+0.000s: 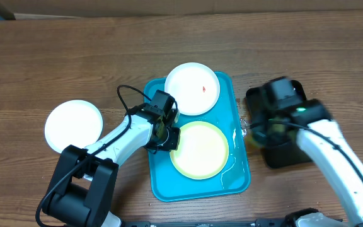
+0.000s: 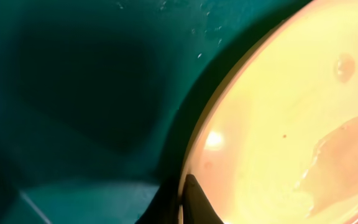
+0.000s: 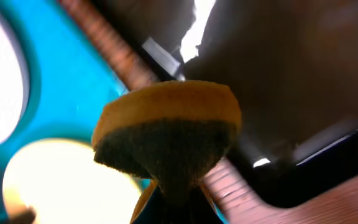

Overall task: Clean dirty plates on tray and stack at the side
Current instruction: 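Scrub yellow plate with sponge while left gripper holds rim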

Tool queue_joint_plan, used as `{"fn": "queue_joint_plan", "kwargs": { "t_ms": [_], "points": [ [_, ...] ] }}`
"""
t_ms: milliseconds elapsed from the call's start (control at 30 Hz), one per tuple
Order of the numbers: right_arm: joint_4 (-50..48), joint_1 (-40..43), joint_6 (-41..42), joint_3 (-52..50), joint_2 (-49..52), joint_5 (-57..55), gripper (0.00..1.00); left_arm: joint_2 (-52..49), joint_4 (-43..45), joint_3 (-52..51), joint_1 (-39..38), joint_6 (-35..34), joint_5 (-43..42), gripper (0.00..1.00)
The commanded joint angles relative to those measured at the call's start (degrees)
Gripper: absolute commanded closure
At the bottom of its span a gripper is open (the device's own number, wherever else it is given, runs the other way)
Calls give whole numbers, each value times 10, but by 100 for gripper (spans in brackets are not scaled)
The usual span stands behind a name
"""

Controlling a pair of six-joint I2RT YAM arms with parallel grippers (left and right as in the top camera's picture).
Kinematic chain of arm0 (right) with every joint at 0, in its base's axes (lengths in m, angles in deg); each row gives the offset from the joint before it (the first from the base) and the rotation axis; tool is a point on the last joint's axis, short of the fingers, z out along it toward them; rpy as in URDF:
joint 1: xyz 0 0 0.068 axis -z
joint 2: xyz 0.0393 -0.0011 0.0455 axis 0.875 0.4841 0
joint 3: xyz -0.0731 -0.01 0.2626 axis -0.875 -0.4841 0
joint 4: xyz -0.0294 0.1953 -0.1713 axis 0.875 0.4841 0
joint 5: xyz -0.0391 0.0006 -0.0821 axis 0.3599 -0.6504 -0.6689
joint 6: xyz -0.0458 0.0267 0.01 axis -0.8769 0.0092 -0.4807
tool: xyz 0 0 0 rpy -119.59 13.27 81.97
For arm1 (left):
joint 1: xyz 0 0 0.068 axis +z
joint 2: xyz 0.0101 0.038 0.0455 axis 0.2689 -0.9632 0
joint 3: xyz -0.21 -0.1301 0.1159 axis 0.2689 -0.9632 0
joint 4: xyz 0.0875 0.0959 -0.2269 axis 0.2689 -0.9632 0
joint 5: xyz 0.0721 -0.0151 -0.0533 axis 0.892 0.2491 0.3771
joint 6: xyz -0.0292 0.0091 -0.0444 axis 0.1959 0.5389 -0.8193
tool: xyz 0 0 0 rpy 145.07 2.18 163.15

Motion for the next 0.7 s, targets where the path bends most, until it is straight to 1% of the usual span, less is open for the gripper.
{"fn": "queue_joint_plan", "kwargs": {
  "t_ms": [0, 67, 200, 267, 300, 333, 367, 400, 433, 467, 567, 667],
  "points": [
    [-7, 60, -55, 8, 0, -12, 96, -13, -4, 11, 5, 24, 29, 82],
    [-21, 90, -65, -7, 10, -12, 96, -13, 3, 11, 5, 29, 14, 71],
    [-62, 120, -65, -52, 37, -12, 96, -14, 18, 11, -1, 41, 5, 68],
    [-81, 126, -65, -68, 48, -9, 96, -14, 25, 10, -5, 51, 5, 70],
    [-83, 127, -65, -69, 53, -8, 95, -14, 27, 10, -7, 56, 5, 73],
    [-82, 127, -67, -68, 54, -7, 92, -14, 28, 9, -9, 59, 5, 76],
    [-82, 128, -67, -67, 53, -6, 84, -14, 27, 9, -11, 60, 5, 81],
    [-80, 128, -67, -64, 49, -5, 70, -14, 26, 9, -12, 62, 5, 89],
    [-75, 129, -68, -58, 44, -3, 64, -14, 25, 9, -14, 62, 4, 96],
    [-70, 130, -73, -51, 37, 2, 60, -14, 24, 9, -14, 61, 4, 96],
    [-43, 139, -97, -22, 6, 22, 57, -14, 2, 22, -15, 70, 4, 96],
    [-6, 159, -113, 10, -31, 42, 54, -14, -69, 84, -16, 87, 7, 96]
  ]
}}
